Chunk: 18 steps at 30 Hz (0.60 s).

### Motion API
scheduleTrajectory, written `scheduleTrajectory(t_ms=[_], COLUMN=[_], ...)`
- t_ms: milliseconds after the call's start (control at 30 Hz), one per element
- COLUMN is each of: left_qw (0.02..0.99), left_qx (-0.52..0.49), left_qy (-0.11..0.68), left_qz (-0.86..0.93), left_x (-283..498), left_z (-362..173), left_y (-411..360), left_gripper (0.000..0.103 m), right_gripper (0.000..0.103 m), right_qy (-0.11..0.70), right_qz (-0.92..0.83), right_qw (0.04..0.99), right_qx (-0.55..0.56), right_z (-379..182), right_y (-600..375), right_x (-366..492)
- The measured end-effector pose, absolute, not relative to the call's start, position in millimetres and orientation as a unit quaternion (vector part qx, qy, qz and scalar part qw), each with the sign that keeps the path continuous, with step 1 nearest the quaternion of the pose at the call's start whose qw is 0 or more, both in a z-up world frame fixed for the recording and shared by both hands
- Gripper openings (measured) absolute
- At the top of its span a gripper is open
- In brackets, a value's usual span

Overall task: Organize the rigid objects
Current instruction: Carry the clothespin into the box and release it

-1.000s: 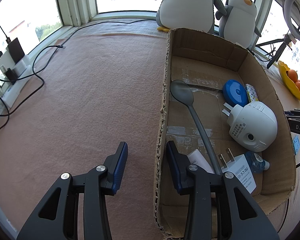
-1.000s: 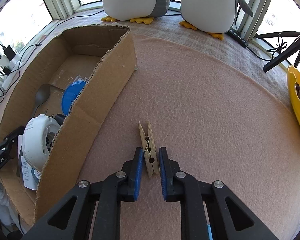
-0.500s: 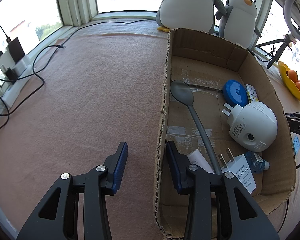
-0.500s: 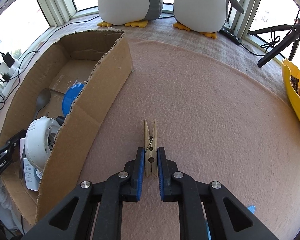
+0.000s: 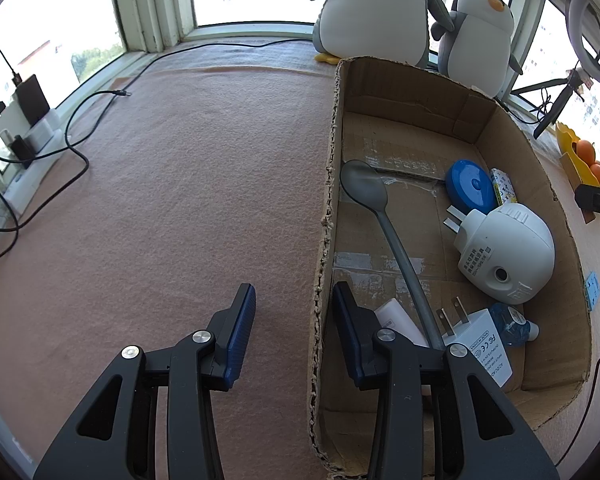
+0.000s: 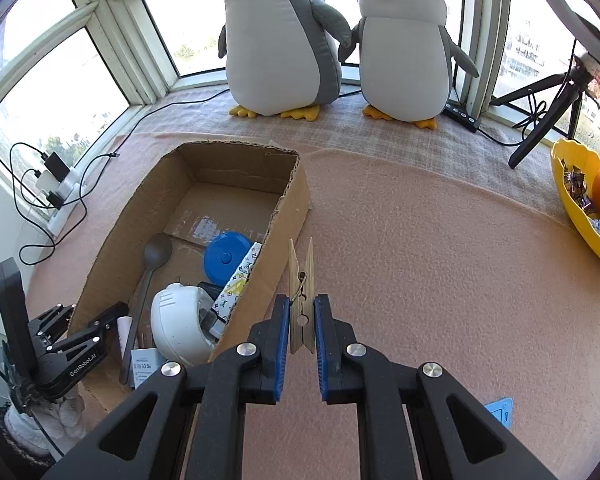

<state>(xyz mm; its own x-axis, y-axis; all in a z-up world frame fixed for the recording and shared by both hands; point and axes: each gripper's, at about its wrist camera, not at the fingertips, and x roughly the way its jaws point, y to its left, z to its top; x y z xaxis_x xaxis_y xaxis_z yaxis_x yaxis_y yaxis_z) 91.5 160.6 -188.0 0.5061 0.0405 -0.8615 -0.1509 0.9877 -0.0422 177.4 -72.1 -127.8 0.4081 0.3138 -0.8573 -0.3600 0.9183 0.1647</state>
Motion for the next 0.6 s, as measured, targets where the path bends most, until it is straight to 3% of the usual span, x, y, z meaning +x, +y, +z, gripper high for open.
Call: scheduleTrajectory(t_ms=[600], left_qw=[0.866], left_qx=[-0.057], left_qy=[0.494], left_qz=[0.055], left_x=[91], left_z=[-188], left_y=[161], left_gripper=[0.038], right_gripper=[0.011], right_qy=[0.501], right_qz=[0.279], right_qw=[0.819], right_qx=[-0.023], right_z=[-119], right_y=[10], right_x=[154])
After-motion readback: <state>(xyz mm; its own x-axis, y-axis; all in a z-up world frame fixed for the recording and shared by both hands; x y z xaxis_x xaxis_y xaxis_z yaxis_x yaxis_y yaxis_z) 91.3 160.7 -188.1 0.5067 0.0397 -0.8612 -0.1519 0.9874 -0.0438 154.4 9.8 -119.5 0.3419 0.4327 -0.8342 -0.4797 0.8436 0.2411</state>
